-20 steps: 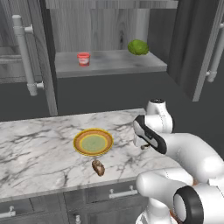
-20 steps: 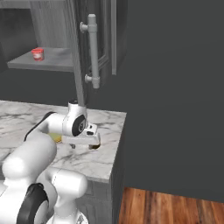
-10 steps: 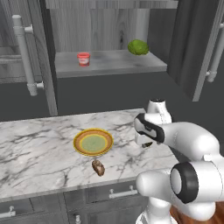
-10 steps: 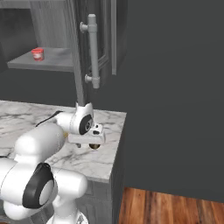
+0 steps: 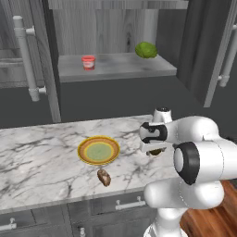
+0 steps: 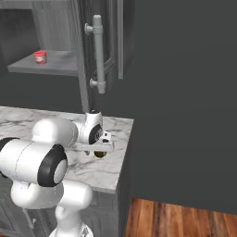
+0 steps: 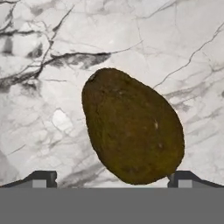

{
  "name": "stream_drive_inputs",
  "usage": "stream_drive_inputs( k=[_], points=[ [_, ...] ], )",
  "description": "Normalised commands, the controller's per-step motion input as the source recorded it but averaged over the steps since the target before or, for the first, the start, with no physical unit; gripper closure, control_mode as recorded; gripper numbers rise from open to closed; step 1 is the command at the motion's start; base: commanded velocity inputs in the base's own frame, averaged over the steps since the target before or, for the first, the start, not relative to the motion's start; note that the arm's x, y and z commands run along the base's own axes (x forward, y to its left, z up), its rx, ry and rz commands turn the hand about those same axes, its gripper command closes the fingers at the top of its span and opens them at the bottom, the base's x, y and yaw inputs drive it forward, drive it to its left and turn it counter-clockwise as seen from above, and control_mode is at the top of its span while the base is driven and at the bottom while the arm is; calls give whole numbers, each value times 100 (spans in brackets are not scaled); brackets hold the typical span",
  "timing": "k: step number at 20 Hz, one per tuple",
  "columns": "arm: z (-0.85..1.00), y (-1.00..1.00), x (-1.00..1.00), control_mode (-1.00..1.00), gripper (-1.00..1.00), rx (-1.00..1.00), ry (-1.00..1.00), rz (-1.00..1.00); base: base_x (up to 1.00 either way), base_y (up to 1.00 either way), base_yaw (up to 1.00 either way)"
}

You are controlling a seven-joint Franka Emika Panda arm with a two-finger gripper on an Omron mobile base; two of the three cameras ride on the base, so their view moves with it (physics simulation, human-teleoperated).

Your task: Pick the avocado and bread from the counter and place them on the plate. Then pick the jam from the cabinet and place it next to the plate. Lastly close the cabinet door.

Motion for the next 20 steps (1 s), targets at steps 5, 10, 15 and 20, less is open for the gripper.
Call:
stream_drive_inputs(
  k=[5, 10, 15, 20],
  points=[
    [-24, 0, 45, -100, -100, 4, -4, 4, 0, 0, 0],
    [-30, 0, 34, -100, -100, 2, -2, 6, 0, 0, 0],
    [-71, 4, 6, -100, -100, 0, 0, 10, 0, 0, 0],
    [-97, 2, 0, -100, 100, 0, 0, 11, 0, 0, 0]
  ],
)
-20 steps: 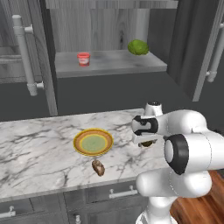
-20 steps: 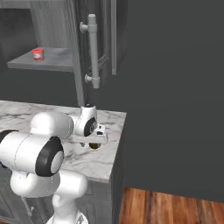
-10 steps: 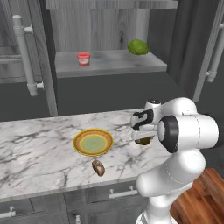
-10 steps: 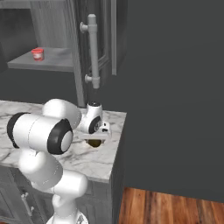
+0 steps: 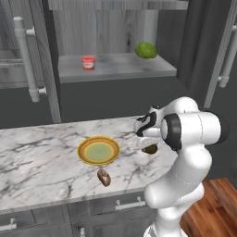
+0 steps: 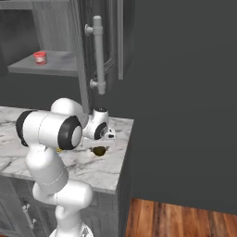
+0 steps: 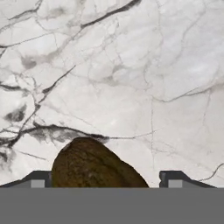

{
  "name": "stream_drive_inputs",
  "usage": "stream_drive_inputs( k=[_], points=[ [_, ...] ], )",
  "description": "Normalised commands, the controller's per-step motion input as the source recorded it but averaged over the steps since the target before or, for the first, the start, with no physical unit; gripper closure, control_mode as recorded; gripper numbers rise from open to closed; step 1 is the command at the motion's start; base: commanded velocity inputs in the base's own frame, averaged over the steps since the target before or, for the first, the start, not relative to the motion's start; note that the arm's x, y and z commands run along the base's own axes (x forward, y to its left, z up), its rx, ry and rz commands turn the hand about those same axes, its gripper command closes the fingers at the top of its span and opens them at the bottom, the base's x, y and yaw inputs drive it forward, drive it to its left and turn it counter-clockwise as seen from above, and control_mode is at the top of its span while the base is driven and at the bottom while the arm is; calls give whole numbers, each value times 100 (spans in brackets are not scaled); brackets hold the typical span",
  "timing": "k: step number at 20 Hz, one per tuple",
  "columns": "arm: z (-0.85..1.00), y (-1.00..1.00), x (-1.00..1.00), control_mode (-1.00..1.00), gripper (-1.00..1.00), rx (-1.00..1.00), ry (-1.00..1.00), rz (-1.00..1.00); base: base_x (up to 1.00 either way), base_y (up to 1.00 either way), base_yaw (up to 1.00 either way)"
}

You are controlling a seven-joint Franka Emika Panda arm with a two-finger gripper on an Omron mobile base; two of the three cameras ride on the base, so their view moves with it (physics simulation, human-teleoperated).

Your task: Pick the avocado and bread from the counter and place them on the plate. Then pick the jam from the cabinet and place it next to the plate. Lastly close the cabinet door.

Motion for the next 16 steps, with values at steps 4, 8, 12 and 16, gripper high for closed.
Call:
stream_drive_inputs(
  k=[4, 8, 12, 16],
  points=[
    [-11, 0, -1, -100, 100, 0, -1, 1, 0, 0, 0],
    [43, 11, -48, -100, 100, 0, -15, 0, 0, 0, 0],
    [47, 30, -29, -100, 100, 0, -11, 0, 0, 0, 0],
    [28, 47, -13, -100, 100, 0, 0, 0, 0, 0, 0]
  ],
)
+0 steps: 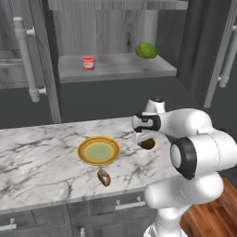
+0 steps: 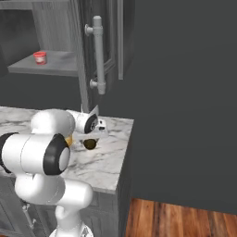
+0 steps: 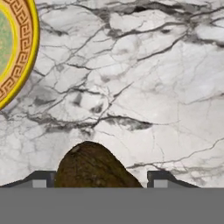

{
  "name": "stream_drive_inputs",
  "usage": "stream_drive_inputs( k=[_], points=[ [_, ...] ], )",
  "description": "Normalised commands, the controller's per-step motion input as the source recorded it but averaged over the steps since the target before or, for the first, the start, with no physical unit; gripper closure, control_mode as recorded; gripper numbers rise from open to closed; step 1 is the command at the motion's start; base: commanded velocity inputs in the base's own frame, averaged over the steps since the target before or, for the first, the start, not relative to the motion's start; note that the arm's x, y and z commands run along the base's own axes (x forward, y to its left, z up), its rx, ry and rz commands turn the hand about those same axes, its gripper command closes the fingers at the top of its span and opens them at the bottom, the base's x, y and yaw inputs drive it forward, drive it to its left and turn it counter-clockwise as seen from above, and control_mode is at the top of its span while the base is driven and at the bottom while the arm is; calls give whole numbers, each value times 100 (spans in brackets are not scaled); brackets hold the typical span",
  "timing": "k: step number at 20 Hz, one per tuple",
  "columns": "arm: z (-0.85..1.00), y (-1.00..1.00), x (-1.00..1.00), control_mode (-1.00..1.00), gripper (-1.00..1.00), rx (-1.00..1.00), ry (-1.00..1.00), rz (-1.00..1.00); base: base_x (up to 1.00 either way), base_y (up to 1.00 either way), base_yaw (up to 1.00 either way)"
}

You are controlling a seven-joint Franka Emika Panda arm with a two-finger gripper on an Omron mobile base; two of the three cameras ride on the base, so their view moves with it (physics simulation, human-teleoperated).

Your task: Pick the avocado and bread from the counter and place them on the plate. Then pick the jam from the cabinet and place it next to the plate. Lastly close the cabinet door.

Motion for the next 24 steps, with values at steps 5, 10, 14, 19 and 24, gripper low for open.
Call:
stream_drive_inputs(
  k=[5, 10, 14, 19, 24],
  points=[
    [35, 61, -8, -100, 100, 0, 1, 0, 0, 0, 0],
    [10, 73, 0, -100, 100, 0, 0, 0, 0, 0, 0],
    [0, 73, 1, -100, 100, 0, 0, -2, 0, 0, 0],
    [0, 56, 16, -100, 100, 0, 0, -6, 0, 0, 0],
    [-7, 33, 34, -100, 100, 1, -4, -8, 0, 0, 0]
  ],
)
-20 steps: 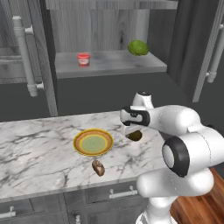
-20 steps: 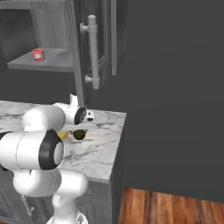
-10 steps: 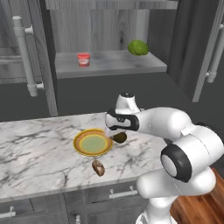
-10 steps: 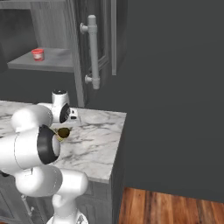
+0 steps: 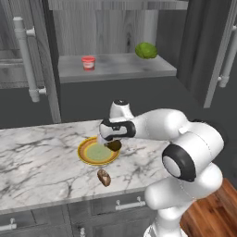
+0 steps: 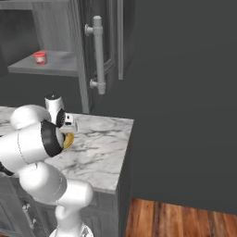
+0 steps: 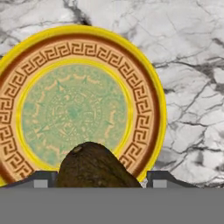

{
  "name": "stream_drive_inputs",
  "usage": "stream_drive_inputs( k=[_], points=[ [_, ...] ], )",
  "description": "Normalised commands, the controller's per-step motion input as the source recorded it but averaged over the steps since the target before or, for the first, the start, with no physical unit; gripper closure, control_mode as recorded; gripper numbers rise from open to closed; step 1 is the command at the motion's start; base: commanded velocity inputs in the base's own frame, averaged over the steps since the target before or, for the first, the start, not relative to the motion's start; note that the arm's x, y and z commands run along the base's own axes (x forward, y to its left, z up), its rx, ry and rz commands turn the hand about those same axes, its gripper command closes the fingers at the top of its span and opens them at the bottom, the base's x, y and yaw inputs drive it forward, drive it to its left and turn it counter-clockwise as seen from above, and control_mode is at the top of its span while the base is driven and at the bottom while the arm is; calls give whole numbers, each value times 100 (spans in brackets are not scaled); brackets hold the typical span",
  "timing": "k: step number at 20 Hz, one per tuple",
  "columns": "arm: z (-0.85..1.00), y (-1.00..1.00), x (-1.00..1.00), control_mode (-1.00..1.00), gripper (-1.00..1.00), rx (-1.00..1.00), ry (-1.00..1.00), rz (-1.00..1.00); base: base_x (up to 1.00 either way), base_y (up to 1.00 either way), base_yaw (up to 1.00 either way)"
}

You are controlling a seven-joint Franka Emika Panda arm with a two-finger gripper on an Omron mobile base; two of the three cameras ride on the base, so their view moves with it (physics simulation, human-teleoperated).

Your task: Pick the avocado and bread from the counter and place them on the plate. Then pick the jam from the cabinet and place it next to the plate. Lastly close the cabinet door.

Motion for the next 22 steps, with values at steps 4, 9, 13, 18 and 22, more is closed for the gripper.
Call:
stream_drive_inputs(
  k=[4, 9, 13, 18, 22],
  points=[
    [-35, 26, 17, -100, -100, 0, -12, -3, 0, 0, 0],
    [-32, 7, 6, -100, -100, 0, -12, 0, 0, 0, 0],
    [5, -13, 0, -100, -100, 0, -2, 0, 0, 0, 0],
    [57, -6, 0, -100, -100, 0, -1, -2, 0, 0, 0],
    [52, 0, -15, -100, -100, 0, -5, -2, 0, 0, 0]
  ],
)
